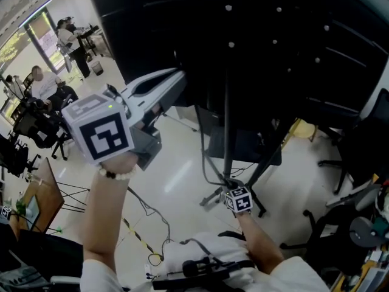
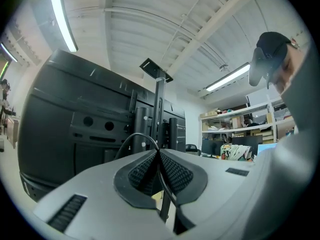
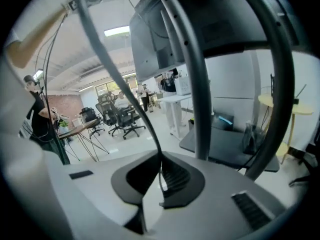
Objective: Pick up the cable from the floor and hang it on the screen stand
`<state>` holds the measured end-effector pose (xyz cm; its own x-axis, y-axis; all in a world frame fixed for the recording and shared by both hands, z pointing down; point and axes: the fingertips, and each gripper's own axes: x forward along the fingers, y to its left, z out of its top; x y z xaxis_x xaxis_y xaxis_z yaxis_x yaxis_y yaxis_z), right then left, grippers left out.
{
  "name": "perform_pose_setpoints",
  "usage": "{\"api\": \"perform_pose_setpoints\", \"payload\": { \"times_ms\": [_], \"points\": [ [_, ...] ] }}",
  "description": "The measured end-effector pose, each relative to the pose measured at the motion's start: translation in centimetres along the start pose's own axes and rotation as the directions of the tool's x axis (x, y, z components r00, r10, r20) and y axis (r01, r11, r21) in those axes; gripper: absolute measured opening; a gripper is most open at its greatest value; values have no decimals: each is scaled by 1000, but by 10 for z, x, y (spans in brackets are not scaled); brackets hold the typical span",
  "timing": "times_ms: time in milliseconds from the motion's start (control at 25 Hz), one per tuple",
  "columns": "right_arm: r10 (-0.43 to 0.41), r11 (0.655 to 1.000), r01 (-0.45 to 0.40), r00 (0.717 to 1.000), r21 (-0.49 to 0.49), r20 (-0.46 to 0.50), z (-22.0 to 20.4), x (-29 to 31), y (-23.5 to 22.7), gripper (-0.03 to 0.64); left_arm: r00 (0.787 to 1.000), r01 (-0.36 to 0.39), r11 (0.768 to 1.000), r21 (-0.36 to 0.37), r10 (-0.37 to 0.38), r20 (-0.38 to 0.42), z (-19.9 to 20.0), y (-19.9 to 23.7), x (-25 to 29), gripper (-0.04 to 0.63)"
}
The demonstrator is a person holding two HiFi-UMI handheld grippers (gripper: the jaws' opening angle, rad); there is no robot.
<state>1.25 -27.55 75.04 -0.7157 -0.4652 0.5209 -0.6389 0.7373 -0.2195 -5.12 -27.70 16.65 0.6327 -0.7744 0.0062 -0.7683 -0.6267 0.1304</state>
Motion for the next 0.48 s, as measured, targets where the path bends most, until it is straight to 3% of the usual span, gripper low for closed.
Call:
{"api": "perform_pose_setpoints", "payload": {
  "times_ms": [120, 240, 360, 480],
  "points": [
    [-26, 1000, 26, 999, -8, 30, 23, -31, -11, 17, 1000, 1, 1000, -26, -1, -10, -23, 6, -12, 17],
    [-59, 998, 59, 996, 2, -67, 31, -71, -22, 17, 999, -42, 999, -13, 41, -35, -43, 21, -32, 17],
    [-105, 993, 114, 979, 41, -173, 28, -115, -37, 17, 990, -125, 992, 38, 126, -54, -57, 43, -57, 17],
    [-167, 978, 189, 964, 91, -205, 13, -159, -47, 17, 976, -184, 976, 117, 195, -94, -74, 58, -78, 17]
  ]
}}
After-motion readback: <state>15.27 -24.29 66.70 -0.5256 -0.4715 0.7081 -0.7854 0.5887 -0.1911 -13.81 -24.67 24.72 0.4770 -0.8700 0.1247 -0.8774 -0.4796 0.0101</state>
